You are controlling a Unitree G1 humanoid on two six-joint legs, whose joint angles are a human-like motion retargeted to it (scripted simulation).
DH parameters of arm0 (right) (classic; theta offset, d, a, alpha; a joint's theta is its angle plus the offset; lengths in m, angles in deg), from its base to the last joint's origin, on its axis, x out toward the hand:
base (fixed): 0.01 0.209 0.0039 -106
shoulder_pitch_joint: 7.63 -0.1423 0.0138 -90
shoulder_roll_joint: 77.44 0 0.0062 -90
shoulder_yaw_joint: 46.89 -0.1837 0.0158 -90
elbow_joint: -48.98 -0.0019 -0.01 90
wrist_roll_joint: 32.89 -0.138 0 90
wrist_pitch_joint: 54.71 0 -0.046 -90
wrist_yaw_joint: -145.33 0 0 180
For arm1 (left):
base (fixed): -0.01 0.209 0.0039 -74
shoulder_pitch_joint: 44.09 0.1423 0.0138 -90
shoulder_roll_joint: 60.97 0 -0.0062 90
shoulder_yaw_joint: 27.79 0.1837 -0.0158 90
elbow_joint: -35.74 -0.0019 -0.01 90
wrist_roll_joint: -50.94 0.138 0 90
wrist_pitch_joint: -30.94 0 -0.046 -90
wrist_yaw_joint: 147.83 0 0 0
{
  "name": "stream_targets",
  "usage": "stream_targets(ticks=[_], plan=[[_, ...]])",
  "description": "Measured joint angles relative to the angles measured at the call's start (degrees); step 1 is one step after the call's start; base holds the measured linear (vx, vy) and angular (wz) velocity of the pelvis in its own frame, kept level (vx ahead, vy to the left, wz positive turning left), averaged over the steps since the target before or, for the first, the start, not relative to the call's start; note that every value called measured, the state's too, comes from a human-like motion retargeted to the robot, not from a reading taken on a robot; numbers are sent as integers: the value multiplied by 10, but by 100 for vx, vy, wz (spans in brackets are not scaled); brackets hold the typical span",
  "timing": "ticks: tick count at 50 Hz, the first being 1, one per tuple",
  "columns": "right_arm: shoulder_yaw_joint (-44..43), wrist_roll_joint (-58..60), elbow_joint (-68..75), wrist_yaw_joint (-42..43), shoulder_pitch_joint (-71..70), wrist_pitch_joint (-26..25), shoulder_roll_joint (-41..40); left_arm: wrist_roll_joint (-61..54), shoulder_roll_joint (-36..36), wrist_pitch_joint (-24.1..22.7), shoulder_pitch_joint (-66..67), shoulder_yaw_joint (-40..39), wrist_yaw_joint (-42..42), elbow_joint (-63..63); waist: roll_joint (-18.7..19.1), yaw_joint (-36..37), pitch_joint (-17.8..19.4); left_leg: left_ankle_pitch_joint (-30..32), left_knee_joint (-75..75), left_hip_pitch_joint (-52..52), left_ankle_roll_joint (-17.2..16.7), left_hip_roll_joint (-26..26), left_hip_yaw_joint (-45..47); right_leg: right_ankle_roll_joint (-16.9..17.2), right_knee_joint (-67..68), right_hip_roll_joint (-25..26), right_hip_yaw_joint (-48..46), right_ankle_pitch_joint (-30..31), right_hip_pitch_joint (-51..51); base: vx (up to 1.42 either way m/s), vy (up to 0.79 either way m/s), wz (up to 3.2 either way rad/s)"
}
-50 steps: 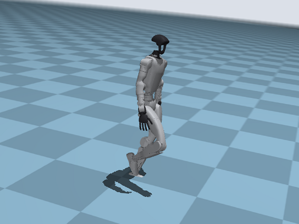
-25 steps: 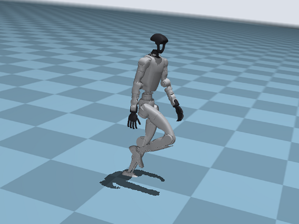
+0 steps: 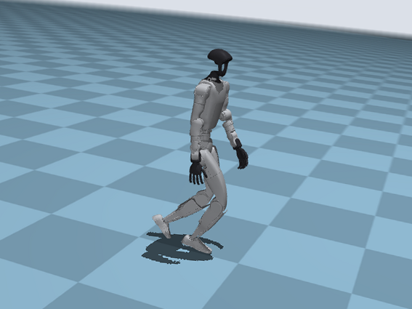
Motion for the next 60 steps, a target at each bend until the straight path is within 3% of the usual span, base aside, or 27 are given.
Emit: stream_targets(ticks=[4,9,17,26,35,43,47,52,55,60], plan=[[29,-18,-36,-12,-75,3,18,33,1,22,47,15,-19,-102,9,35,5,58,260,-139,15,84,18,-11,-65,34,1,-12,31,18,-4,-5],[61,-42,-113,-13,-197,9,54,63,-39,29,122,6,-31,-176,-28,92,10,43,502,-324,53,143,-6,-11,-136,41,37,-11,67,17,-8,-25],[96,-77,-228,-13,-355,22,101,96,-126,0,257,-24,-47,-179,-107,136,15,34,613,-581,63,98,-22,7,-167,-18,78,-29,115,15,-3,5],[96,-58,-292,14,-442,39,114,68,-134,-4,292,-67,-40,-156,-114,147,32,66,527,-673,58,38,24,4,-121,-45,72,-101,139,20,6,13],[62,-22,-339,31,-400,45,94,14,-97,8,245,-88,-35,-146,-87,159,24,93,310,-575,50,8,53,17,-112,-54,61,-107,161,34,5,-11],[70,9,-293,-5,-248,39,45,-27,-53,19,186,-86,-49,-174,-85,151,-12,119,-17,-370,37,-60,68,68,-72,-112,40,31,176,43,7,-12],[85,28,-231,-27,-166,27,26,-35,-38,26,144,-64,-51,-182,-111,125,-14,126,-195,-242,43,-134,60,68,73,-190,51,103,147,42,10,18],[83,40,-128,-41,-80,18,7,-23,-45,23,73,-27,-41,-165,-132,86,2,36,-316,-106,88,-199,12,38,312,-257,101,142,79,41,15,22],[69,53,-71,-45,-32,17,-2,-8,-61,22,20,-3,-36,-143,-130,61,14,-2,-360,-44,107,-209,-26,29,448,-248,153,136,14,35,19,36],[41,68,-16,-63,56,16,-11,5,-81,17,-54,21,-31,-93,-104,28,19,-15,-411,12,113,-184,-73,29,617,-179,216,130,-115,28,16,41]])
